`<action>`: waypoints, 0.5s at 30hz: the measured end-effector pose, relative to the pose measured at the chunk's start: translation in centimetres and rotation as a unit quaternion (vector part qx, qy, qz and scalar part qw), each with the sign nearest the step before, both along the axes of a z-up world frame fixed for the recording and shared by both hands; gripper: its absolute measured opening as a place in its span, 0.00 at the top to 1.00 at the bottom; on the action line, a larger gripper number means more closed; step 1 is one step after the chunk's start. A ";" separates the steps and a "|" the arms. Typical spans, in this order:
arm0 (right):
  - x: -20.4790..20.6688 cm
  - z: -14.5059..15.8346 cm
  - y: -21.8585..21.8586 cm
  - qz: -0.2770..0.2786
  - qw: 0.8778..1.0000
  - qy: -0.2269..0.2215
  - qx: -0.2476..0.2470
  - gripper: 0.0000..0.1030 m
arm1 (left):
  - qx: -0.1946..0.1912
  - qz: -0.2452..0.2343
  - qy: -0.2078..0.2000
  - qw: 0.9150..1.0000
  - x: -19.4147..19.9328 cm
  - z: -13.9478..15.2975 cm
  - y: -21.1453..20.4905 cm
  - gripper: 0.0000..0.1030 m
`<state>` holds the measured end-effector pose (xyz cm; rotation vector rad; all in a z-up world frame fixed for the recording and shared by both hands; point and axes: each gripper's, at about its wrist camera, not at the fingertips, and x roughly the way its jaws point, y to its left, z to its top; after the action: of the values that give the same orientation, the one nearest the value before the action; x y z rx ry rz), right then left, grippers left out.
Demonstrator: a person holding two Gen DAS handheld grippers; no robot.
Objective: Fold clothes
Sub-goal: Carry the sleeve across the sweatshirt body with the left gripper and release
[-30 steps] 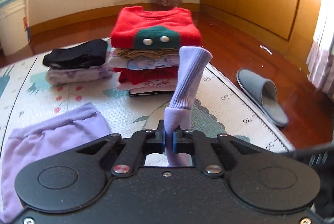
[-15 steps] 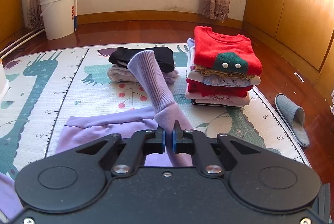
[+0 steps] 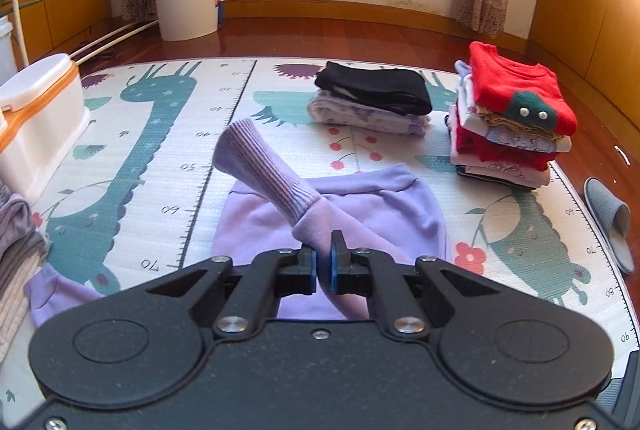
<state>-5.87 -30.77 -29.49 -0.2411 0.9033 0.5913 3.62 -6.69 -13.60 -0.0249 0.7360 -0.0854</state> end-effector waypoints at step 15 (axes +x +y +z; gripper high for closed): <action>-2.4 0.5 3.4 0.092 0.989 -0.085 -0.078 0.55 | -0.008 0.045 0.034 0.998 -0.1 -4.2 6.4 0.95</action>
<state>-8.31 -27.36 -29.03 -0.5135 0.7672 0.6595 3.57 -0.29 -17.83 -0.0753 0.8012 -0.0050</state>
